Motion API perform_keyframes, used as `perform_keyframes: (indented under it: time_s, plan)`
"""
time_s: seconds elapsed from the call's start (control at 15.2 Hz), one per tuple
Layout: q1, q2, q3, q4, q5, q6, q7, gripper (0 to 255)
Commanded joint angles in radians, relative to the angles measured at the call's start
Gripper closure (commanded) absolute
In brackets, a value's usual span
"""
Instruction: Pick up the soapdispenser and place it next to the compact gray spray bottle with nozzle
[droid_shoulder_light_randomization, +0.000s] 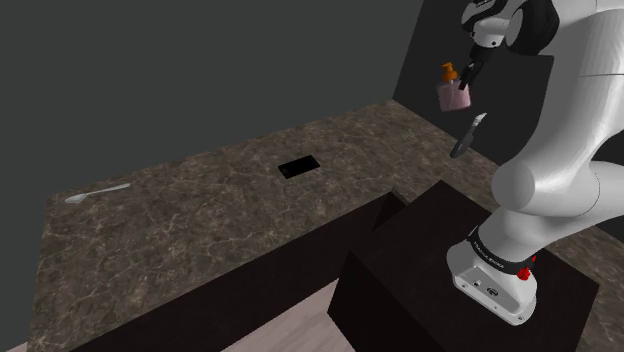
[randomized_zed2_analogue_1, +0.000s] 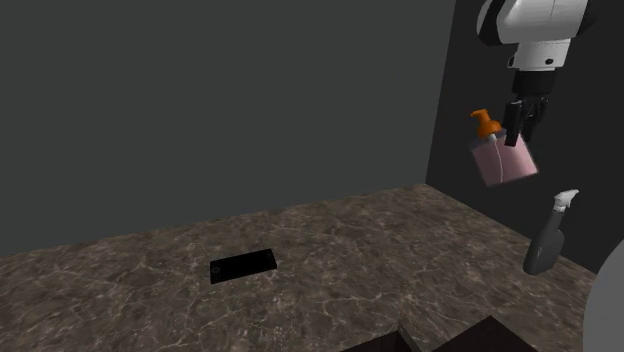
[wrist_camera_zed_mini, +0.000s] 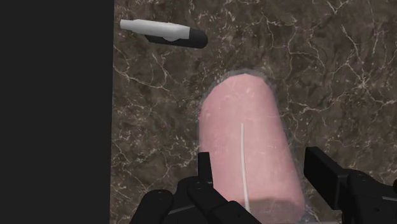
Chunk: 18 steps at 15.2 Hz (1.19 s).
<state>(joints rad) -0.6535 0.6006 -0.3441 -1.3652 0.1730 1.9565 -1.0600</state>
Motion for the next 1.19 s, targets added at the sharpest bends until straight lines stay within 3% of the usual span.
perform_keyframes:
  time_s: [0.0,1.12]
  plan:
    - [0.000,0.005,0.001,-0.017,0.002,0.023,-0.002,255]
    - [-0.006,0.096,0.023,-0.104,0.033,0.197,-0.018,255]
